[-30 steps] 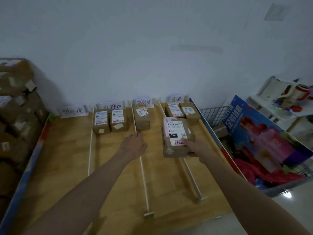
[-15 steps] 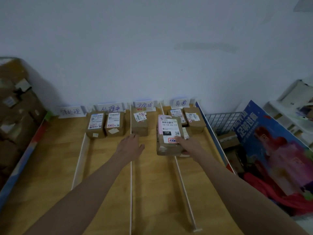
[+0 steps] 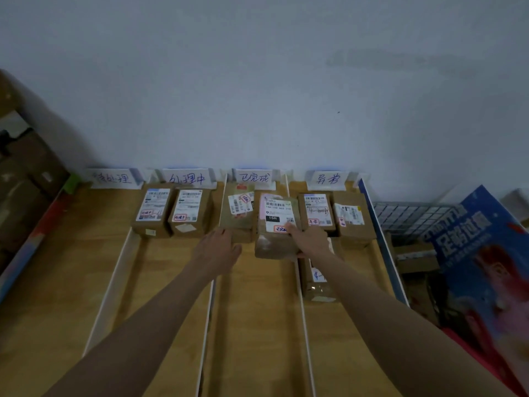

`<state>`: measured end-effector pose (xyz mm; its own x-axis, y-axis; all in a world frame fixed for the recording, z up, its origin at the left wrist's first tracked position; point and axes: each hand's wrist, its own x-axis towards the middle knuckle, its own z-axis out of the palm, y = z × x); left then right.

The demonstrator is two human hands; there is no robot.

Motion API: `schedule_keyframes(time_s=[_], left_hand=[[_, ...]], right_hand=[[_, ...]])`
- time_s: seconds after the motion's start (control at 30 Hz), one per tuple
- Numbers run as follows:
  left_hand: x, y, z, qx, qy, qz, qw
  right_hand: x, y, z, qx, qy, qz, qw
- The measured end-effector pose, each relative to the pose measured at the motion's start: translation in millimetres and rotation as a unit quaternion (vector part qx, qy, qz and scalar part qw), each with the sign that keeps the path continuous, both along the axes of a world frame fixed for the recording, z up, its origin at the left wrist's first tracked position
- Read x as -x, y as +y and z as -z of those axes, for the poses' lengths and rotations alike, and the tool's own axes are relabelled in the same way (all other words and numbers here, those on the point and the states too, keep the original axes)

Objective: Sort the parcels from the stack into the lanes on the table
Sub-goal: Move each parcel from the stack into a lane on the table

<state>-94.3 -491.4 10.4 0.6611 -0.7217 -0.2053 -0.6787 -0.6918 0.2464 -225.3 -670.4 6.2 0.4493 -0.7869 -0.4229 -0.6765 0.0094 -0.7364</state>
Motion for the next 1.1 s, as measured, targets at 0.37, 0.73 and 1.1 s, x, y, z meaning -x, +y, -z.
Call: schedule_keyframes(time_s=[0.37, 0.73, 1.1], left_hand=[[-38.1, -40.2, 42.7, 0.014, 0.021, 0.007, 1.000], [-56.8, -50.7, 76.6, 0.008, 0.008, 0.022, 1.000], [-58.8, -46.5, 78.8, 0.000, -0.012, 0.042, 0.999]], right_hand=[[-56.8, -39.3, 40.1, 0.055, 0.064, -0.045, 0.995], [-93.2, -49.4, 77.3, 0.075, 0.122, -0.058, 0.988], [-84.8, -41.5, 72.8, 0.052, 0.123, -0.069, 0.989]])
